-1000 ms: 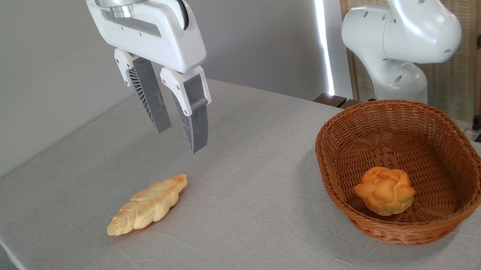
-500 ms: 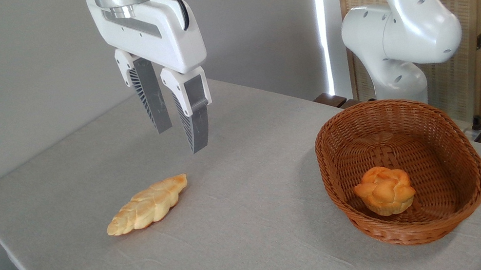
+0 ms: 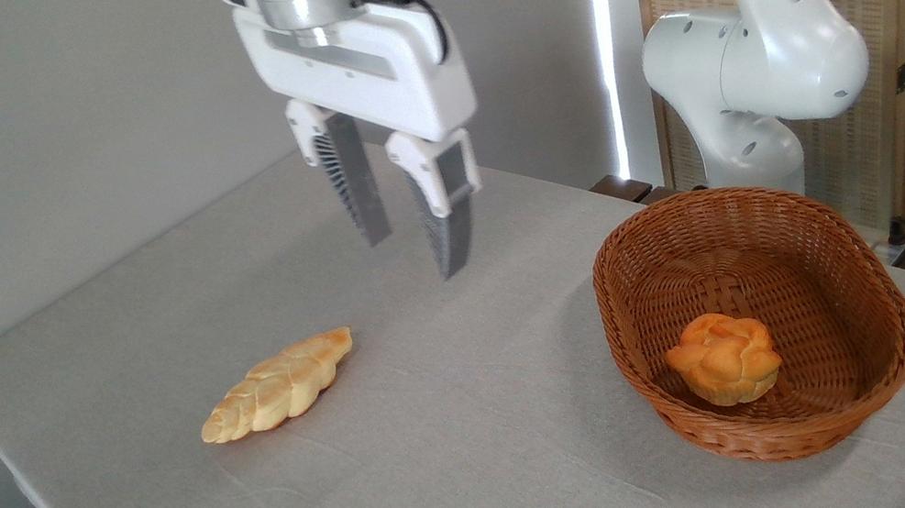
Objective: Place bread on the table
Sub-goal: 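Move the open gripper over the wicker basket toward the orange bun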
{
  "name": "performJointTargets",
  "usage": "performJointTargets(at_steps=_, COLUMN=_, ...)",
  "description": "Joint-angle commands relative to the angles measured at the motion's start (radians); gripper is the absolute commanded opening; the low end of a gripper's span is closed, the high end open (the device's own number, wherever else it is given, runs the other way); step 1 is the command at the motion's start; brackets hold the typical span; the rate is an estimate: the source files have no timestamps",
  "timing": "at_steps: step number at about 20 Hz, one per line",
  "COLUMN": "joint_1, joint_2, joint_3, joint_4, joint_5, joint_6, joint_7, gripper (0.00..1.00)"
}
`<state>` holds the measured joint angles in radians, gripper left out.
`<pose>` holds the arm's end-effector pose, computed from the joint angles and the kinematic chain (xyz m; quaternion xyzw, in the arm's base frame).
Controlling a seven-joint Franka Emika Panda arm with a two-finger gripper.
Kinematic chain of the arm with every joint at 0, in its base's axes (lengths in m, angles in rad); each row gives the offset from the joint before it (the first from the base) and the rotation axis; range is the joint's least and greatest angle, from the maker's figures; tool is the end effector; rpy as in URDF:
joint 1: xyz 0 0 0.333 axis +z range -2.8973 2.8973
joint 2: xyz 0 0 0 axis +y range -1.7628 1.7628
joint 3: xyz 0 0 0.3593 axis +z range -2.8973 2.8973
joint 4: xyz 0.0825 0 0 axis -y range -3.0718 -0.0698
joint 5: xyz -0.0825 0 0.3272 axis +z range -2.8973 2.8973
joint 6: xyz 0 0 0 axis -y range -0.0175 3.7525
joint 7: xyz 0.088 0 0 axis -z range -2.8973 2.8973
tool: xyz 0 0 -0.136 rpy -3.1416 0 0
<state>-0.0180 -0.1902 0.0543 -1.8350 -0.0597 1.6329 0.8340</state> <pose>0.4319 0.0105 0.6226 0.9215 -0.3867 0.0092 0.0342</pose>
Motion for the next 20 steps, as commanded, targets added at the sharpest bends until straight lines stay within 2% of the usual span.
performJointTargets(at_steps=1, joint_1=-0.008, joint_2=-0.132, joint_3=0.038, joint_4=-0.159, joint_5=0.088, joint_6=0.007, joint_7=0.104, gripper=1.00)
performJointTargets(at_steps=3, joint_1=-0.008, joint_2=-0.191, joint_3=0.085, joint_4=-0.232, joint_5=0.145, joint_6=0.024, joint_7=0.198, gripper=1.00)
performJointTargets(at_steps=7, joint_1=-0.007, joint_2=-0.326, joint_3=0.229, joint_4=-0.390, joint_5=0.153, joint_6=0.077, joint_7=0.393, gripper=1.00)
performJointTargets(at_steps=9, joint_1=-0.007, joint_2=-0.389, joint_3=0.301, joint_4=-0.469, joint_5=0.156, joint_6=0.106, joint_7=0.430, gripper=1.00)
performJointTargets(at_steps=10, joint_1=-0.007, joint_2=-0.415, joint_3=0.326, joint_4=-0.509, joint_5=0.179, joint_6=0.129, joint_7=0.444, gripper=1.00)
performJointTargets(at_steps=12, joint_1=-0.007, joint_2=-0.446, joint_3=0.337, joint_4=-0.597, joint_5=0.263, joint_6=0.185, joint_7=0.464, gripper=1.00)
performJointTargets(at_steps=13, joint_1=-0.007, joint_2=-0.446, joint_3=0.338, joint_4=-0.625, joint_5=0.283, joint_6=0.206, joint_7=0.464, gripper=1.00)
performJointTargets(at_steps=20, joint_1=-0.010, joint_2=-0.436, joint_3=0.341, joint_4=-0.739, joint_5=0.288, joint_6=0.361, joint_7=0.465, gripper=1.00)
